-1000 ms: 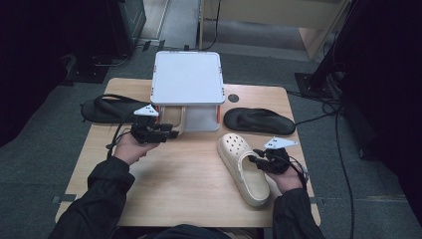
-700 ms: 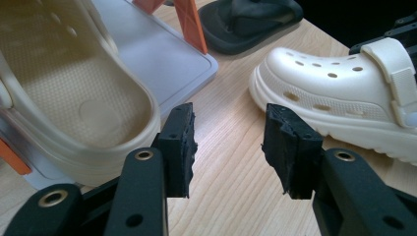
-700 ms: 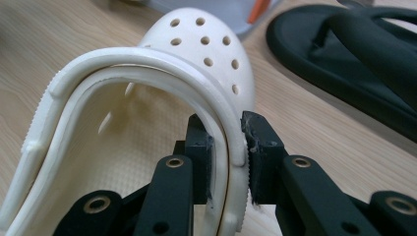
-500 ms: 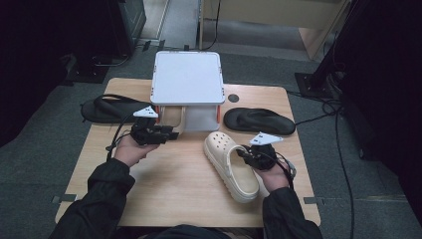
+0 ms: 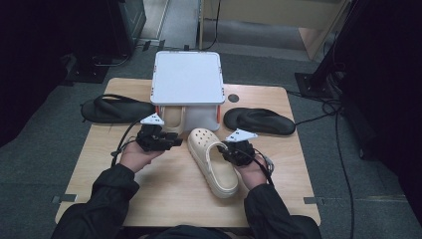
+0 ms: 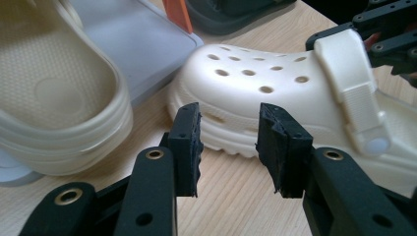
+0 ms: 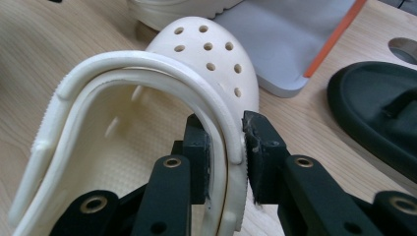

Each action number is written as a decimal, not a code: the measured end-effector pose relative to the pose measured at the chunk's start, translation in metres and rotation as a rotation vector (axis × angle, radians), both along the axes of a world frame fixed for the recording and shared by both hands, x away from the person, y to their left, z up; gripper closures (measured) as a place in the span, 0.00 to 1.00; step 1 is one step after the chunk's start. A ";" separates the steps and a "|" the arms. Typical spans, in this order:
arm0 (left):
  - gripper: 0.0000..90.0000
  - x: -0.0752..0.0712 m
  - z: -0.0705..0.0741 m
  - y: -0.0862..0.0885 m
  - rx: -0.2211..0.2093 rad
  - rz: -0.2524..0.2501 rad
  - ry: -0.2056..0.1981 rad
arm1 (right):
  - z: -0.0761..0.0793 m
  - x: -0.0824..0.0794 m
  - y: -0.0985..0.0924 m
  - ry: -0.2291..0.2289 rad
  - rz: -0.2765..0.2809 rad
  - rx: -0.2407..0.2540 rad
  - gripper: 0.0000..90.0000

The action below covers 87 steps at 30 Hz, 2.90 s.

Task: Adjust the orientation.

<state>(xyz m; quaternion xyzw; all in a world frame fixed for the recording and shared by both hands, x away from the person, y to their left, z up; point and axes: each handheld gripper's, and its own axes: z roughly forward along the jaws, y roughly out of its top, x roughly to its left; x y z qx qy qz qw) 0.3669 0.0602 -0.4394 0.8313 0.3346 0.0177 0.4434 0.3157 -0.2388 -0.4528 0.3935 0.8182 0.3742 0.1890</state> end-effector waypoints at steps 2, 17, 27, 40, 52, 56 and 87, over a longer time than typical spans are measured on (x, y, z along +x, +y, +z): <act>0.69 0.000 -0.002 -0.001 0.001 0.002 0.001 | -0.003 0.000 0.004 -0.001 0.007 0.005 0.80; 0.73 0.009 -0.016 -0.012 0.008 0.002 0.032 | 0.014 -0.014 -0.018 0.028 0.079 0.180 0.67; 0.73 0.012 -0.022 -0.022 0.025 -0.026 0.042 | 0.019 -0.020 -0.038 0.026 0.090 0.269 0.59; 0.75 0.014 -0.030 -0.029 0.032 -0.035 0.056 | 0.001 -0.010 -0.051 0.073 0.033 0.133 0.84; 0.75 0.014 -0.037 -0.036 0.035 -0.047 0.055 | -0.012 -0.007 -0.042 0.139 0.037 0.135 0.88; 0.75 0.017 -0.037 -0.035 0.023 -0.033 0.057 | -0.012 -0.011 -0.038 0.153 0.066 0.146 0.89; 0.69 0.025 0.018 0.000 -0.019 -0.034 0.016 | 0.015 -0.022 -0.018 0.018 0.181 0.229 0.63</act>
